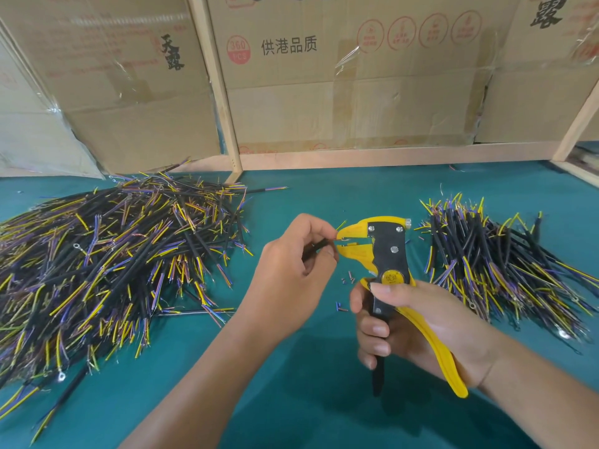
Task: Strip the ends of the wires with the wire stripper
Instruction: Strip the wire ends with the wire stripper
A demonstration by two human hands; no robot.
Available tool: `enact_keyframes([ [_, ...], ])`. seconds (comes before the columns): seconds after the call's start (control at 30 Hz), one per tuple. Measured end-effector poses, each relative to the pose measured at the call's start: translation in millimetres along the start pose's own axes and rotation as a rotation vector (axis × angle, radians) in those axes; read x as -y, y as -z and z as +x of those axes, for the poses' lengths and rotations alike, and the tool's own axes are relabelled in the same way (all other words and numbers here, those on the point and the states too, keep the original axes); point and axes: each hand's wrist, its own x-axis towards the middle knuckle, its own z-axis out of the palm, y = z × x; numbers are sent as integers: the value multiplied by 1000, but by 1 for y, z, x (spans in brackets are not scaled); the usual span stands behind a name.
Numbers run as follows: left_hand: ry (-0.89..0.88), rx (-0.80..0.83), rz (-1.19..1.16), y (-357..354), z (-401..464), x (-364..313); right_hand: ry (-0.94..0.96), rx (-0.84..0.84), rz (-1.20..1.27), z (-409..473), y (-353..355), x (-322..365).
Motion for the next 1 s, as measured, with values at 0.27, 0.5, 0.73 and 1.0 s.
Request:
enact_keyframes([
  [0.27, 2, 26, 4, -3, -2, -1, -12, -147, -35, 1, -10, 1],
  [0.5, -4, 31, 31, -5, -3, 0, 9, -243, -52, 0, -12, 4],
  [0.73, -23, 25, 38, -5, -3, -1, 15, -244, -58, -1, -14, 5],
  [1.0, -67, -149, 305, 16, 10, 16, 135, -272, 12, -1, -10, 14],
])
